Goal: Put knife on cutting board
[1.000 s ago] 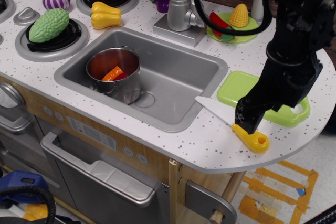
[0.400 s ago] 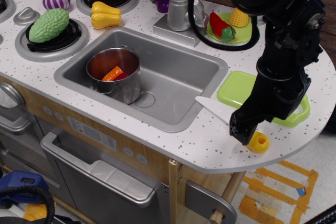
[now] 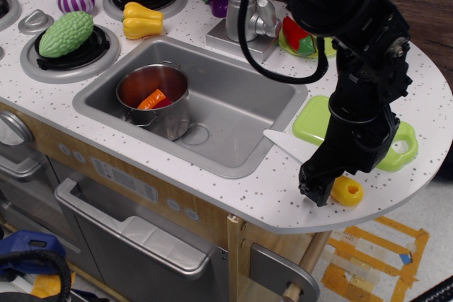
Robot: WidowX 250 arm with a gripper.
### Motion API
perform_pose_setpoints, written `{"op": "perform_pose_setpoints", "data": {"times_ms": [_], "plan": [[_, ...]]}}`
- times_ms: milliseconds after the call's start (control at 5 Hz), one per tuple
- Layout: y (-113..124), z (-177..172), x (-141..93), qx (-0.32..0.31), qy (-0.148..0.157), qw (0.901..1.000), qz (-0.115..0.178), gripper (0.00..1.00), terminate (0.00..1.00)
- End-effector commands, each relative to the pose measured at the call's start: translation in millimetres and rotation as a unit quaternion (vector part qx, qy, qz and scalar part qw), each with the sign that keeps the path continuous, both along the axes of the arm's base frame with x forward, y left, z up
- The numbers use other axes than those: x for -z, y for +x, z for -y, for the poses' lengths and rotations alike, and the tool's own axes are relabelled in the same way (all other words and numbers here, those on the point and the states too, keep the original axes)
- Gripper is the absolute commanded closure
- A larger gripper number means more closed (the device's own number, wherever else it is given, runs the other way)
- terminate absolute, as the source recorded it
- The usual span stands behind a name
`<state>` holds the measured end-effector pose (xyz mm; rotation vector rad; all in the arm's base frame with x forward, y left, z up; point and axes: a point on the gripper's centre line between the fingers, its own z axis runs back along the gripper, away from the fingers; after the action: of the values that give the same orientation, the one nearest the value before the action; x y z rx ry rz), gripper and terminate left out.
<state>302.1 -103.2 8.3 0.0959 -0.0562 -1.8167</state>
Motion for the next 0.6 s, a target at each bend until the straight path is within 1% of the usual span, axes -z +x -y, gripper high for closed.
{"op": "perform_pose_setpoints", "data": {"times_ms": [0, 200, 400], "plan": [[4.3, -4.0, -0.4, -0.007, -0.018, 0.9997, 0.015, 0.00, 0.00], [5.4, -4.6, 2.1, -0.012, -0.027, 0.9994, 0.015, 0.00, 0.00], [6.0, -3.8, 4.6, -0.015, -0.032, 0.9992, 0.016, 1.00, 0.00]]}}
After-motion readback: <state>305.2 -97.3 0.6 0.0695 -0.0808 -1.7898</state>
